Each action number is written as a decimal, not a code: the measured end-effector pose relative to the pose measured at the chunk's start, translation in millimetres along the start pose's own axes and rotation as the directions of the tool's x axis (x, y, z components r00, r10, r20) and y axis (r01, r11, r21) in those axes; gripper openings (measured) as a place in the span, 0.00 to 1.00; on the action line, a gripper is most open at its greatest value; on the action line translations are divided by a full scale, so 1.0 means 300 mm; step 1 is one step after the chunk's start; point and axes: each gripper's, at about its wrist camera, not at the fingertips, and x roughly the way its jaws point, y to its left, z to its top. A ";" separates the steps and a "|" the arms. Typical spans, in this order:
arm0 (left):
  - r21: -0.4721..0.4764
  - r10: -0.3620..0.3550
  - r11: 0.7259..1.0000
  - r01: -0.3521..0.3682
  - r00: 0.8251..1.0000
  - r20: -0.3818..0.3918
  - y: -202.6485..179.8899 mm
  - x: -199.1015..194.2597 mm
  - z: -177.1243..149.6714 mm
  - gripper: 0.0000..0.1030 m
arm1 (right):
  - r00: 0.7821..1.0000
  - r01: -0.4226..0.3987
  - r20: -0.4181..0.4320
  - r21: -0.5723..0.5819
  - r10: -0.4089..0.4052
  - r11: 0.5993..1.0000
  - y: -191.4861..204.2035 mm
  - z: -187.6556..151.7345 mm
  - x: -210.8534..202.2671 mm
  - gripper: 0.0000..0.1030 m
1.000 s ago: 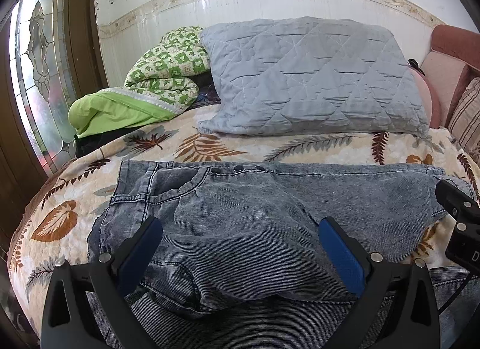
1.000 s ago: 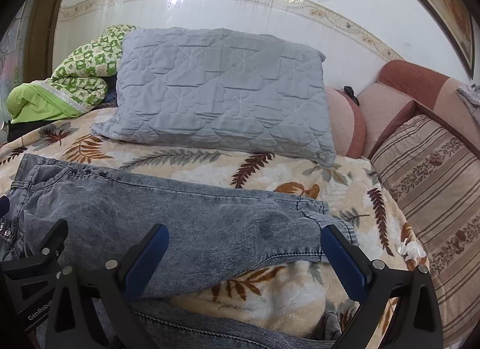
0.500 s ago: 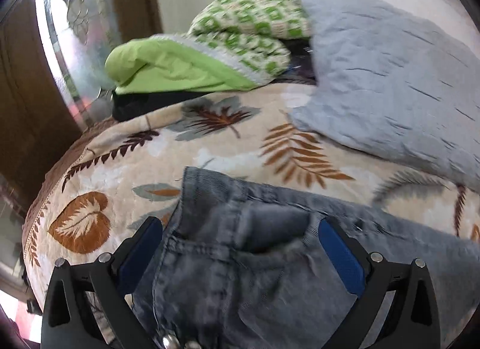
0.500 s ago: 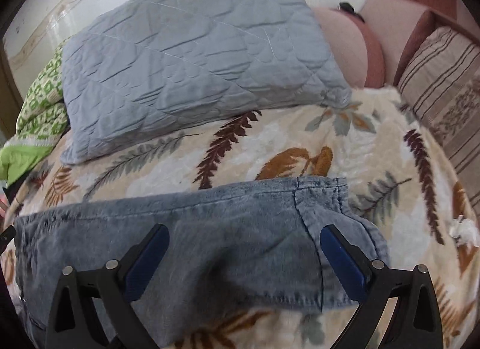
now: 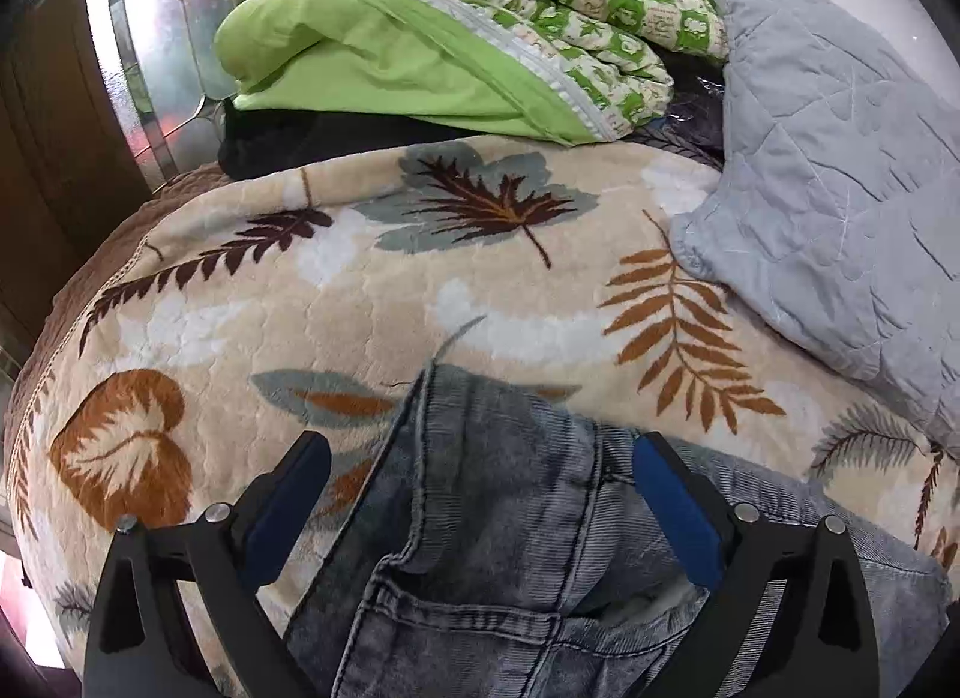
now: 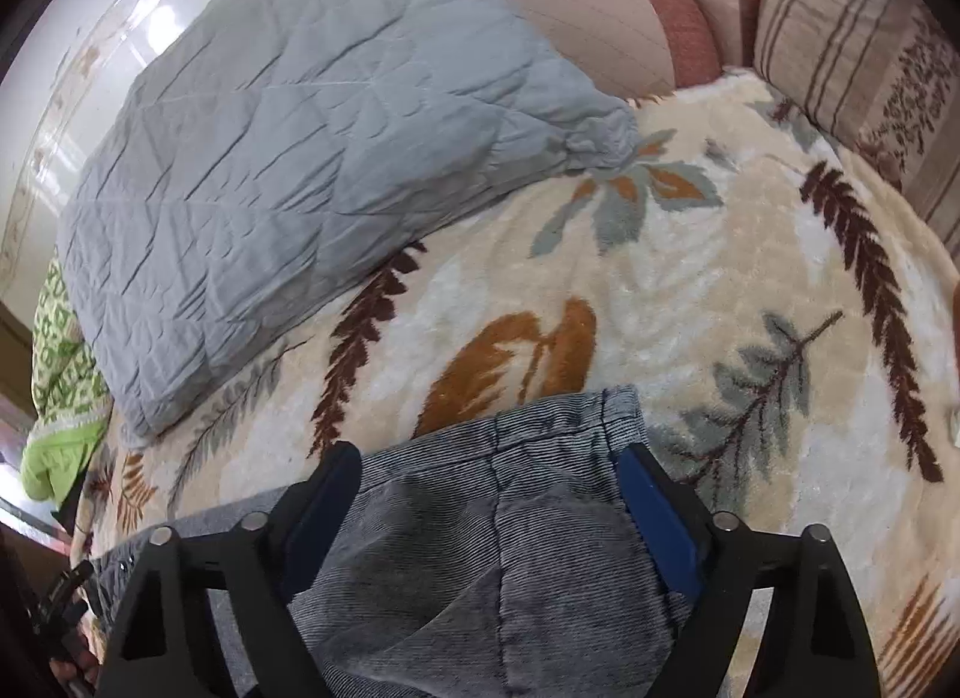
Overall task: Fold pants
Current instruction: 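Grasp the jeans waistband with the left gripper while the right gripper grasps the leg hem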
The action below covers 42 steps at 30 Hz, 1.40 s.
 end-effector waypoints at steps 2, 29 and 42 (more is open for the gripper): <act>0.003 -0.024 1.000 0.024 1.000 -0.010 -0.001 0.012 0.010 0.90 | 1.000 0.026 -0.015 0.002 -0.026 1.000 -0.010 0.003 0.027 0.77; -0.050 -0.215 0.976 0.210 0.966 -0.144 0.024 0.152 0.030 0.33 | 0.989 0.149 0.044 -0.154 -0.144 0.977 0.005 -0.009 0.099 0.35; -0.086 -0.373 0.925 0.370 0.928 -0.019 0.063 -0.059 0.046 0.14 | 0.992 -0.007 0.124 -0.136 0.024 0.991 0.085 0.008 -0.083 0.16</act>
